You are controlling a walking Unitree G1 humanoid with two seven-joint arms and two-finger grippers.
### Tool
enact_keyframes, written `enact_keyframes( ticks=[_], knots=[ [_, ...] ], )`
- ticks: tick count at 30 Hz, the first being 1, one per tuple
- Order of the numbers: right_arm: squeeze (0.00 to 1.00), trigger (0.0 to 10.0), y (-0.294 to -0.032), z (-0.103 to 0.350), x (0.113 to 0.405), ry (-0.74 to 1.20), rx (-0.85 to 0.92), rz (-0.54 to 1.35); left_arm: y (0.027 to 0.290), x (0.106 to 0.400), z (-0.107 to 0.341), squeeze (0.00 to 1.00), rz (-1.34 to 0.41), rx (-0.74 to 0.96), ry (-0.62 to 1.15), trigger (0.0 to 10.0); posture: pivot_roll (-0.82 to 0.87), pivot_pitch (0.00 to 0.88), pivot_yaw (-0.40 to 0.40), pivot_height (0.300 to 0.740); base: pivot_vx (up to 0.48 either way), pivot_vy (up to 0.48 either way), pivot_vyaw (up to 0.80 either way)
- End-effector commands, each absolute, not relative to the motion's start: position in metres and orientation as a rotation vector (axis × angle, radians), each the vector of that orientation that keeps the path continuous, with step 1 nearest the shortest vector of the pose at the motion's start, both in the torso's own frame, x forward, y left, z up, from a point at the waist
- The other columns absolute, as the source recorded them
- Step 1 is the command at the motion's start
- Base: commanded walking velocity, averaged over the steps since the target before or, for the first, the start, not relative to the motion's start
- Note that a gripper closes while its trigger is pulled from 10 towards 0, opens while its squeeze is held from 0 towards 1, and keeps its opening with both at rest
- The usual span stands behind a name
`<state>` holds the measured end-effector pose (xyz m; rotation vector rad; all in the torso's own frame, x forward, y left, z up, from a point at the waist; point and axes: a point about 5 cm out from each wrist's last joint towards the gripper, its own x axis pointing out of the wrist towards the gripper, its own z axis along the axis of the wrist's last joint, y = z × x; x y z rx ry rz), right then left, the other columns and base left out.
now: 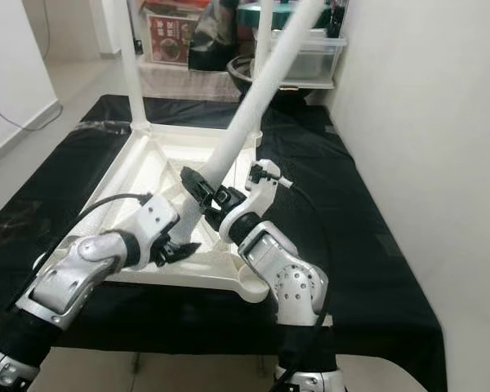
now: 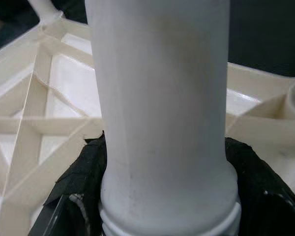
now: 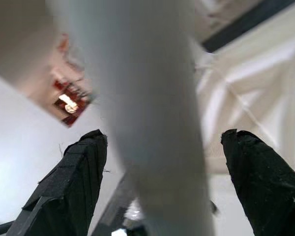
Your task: Building children table
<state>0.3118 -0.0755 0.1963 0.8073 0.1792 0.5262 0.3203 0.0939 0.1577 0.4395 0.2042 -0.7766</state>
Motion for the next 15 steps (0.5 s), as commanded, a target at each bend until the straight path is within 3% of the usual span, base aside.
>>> enact_keyframes(
  ticks=[1, 10, 15],
  knots=[
    [0.00, 10.0, -0.077, 0.192, 0.312, 0.192, 0.811, 0.494, 0.088, 0.320, 0.159, 0.00, -0.787, 0.459, 0.187, 10.0, 0.08, 0.000, -0.054, 0.740, 0.000, 0.000, 0.00],
    [0.00, 10.0, -0.082, 0.186, 0.326, 0.187, 0.832, 0.283, 0.055, 0.314, 0.151, 0.00, -0.868, 0.540, 0.147, 10.0, 0.07, 0.000, -0.045, 0.740, 0.000, 0.000, 0.00],
    [0.00, 10.0, -0.085, 0.196, 0.331, 0.151, 0.881, 0.273, 0.052, 0.311, 0.145, 0.00, -0.882, 0.549, 0.158, 10.0, 0.07, 0.000, -0.042, 0.740, 0.000, 0.000, 0.00]
  ],
)
